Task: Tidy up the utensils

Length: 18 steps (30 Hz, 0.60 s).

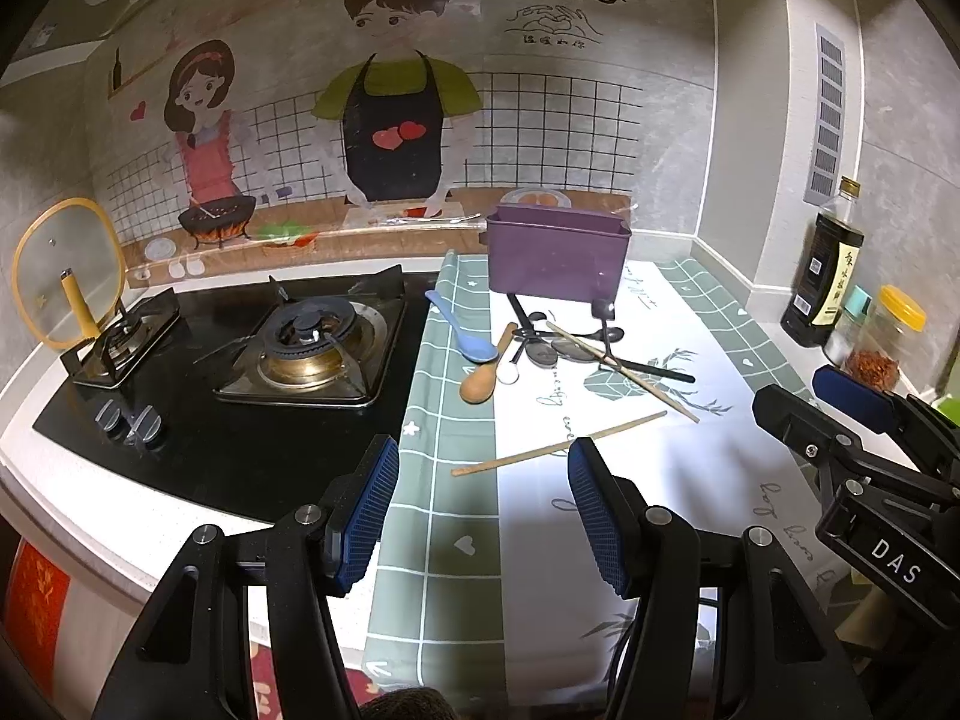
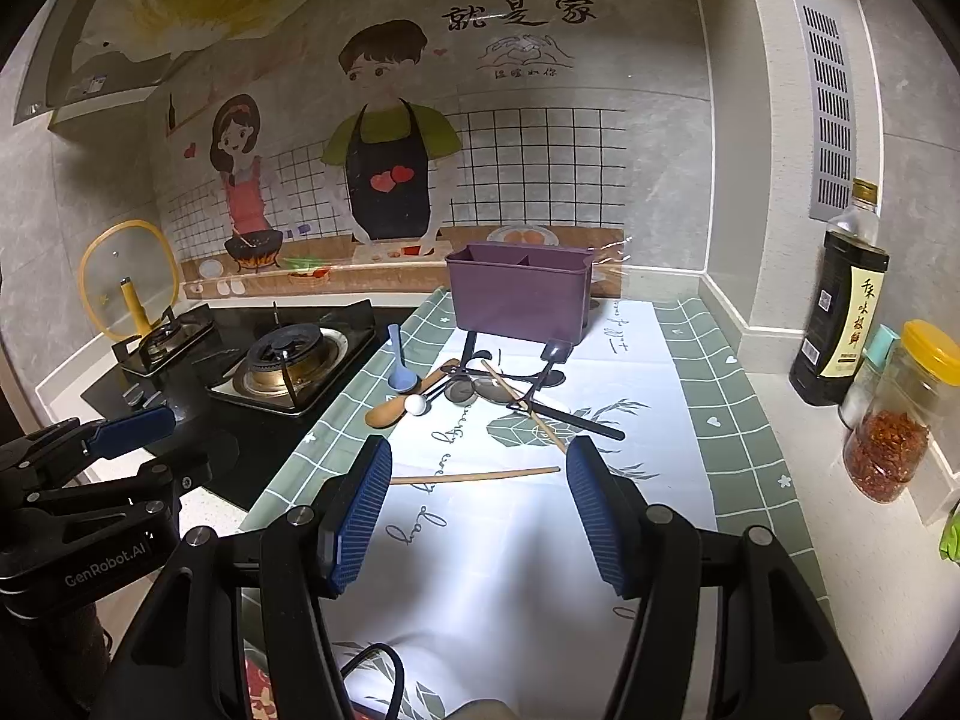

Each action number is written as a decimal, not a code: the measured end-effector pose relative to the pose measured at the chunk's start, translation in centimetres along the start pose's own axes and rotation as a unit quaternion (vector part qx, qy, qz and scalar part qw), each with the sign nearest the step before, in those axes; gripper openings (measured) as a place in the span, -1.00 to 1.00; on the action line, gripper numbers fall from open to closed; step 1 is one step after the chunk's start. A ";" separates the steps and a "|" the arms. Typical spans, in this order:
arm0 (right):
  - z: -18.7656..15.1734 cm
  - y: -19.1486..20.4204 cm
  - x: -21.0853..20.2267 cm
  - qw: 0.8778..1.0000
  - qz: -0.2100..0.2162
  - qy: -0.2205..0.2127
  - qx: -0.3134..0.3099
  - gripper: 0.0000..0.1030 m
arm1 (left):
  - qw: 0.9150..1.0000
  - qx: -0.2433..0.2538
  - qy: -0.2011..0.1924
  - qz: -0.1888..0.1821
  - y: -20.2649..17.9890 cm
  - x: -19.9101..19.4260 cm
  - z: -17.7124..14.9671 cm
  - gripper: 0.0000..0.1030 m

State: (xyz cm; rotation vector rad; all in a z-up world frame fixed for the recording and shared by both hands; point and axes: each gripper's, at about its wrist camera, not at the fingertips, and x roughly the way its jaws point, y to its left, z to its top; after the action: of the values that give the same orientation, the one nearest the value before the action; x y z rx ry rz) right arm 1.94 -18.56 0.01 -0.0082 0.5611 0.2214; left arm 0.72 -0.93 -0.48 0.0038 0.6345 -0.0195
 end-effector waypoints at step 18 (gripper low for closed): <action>-0.3 -0.5 -0.6 1.000 -0.004 -0.001 0.006 0.12 | 1.000 0.004 0.001 -0.004 -0.7 -0.3 0.1 0.15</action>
State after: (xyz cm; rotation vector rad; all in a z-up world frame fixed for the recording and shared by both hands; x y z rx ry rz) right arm 1.40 -19.16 0.08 0.0011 0.5598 0.2102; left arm 0.51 -1.60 -0.21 0.0089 0.6356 -0.0305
